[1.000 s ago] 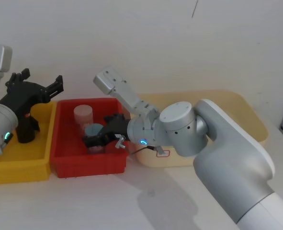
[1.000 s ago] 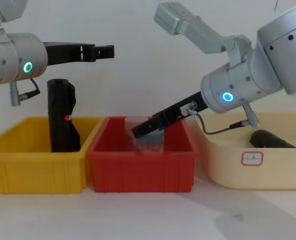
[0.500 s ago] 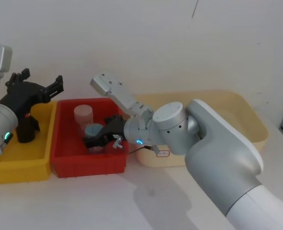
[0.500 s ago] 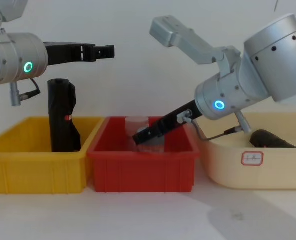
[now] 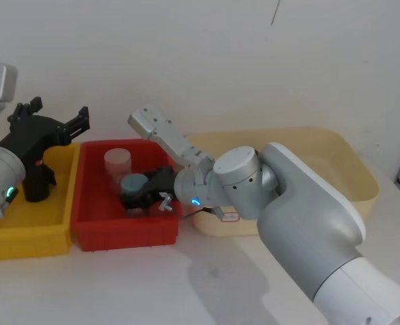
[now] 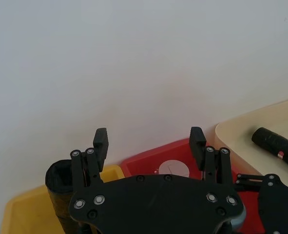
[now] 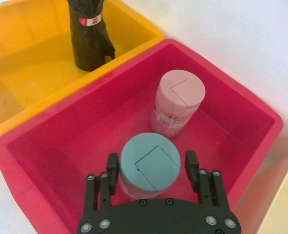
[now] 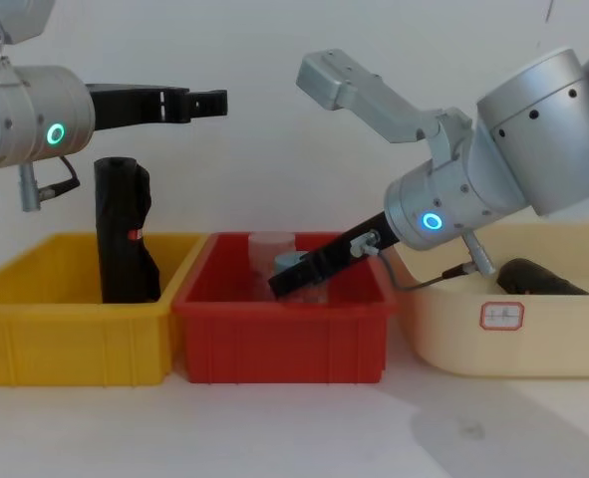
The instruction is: Pick up the garbage bag with the one hand and transfer it to the other hand.
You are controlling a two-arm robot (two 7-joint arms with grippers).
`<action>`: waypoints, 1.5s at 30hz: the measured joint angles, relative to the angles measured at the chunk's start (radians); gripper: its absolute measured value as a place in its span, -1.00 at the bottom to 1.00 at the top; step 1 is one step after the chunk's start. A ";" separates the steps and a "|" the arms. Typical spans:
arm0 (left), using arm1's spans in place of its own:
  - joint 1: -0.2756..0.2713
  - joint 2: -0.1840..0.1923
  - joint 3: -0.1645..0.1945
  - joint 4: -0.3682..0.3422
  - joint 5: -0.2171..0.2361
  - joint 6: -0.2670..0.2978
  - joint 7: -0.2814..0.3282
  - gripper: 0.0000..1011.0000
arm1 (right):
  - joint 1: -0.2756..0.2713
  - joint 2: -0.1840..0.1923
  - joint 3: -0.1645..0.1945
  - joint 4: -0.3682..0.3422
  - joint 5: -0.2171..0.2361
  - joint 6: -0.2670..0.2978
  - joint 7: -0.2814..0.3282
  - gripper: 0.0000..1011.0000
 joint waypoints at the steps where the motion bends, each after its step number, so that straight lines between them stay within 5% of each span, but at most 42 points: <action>1: 0.000 0.000 0.000 0.000 0.000 0.000 0.000 0.98 | 0.001 -0.001 0.003 0.004 0.000 -0.003 0.002 0.69; 7: 0.000 0.000 0.000 0.000 0.000 0.000 0.000 0.98 | 0.003 -0.003 0.009 0.013 0.002 -0.007 0.008 0.36; 25: 0.000 0.000 0.000 0.000 0.000 0.000 0.000 0.98 | -0.011 0.024 0.059 -0.064 0.059 0.053 0.048 0.36; 35: 0.000 0.000 0.000 0.000 0.000 0.000 0.000 0.98 | -0.016 0.056 0.149 -0.169 0.133 0.108 0.072 0.36; 45: 0.000 0.000 0.000 0.000 0.000 0.000 0.000 0.98 | 0.007 0.073 0.243 -0.201 0.188 0.117 0.048 0.36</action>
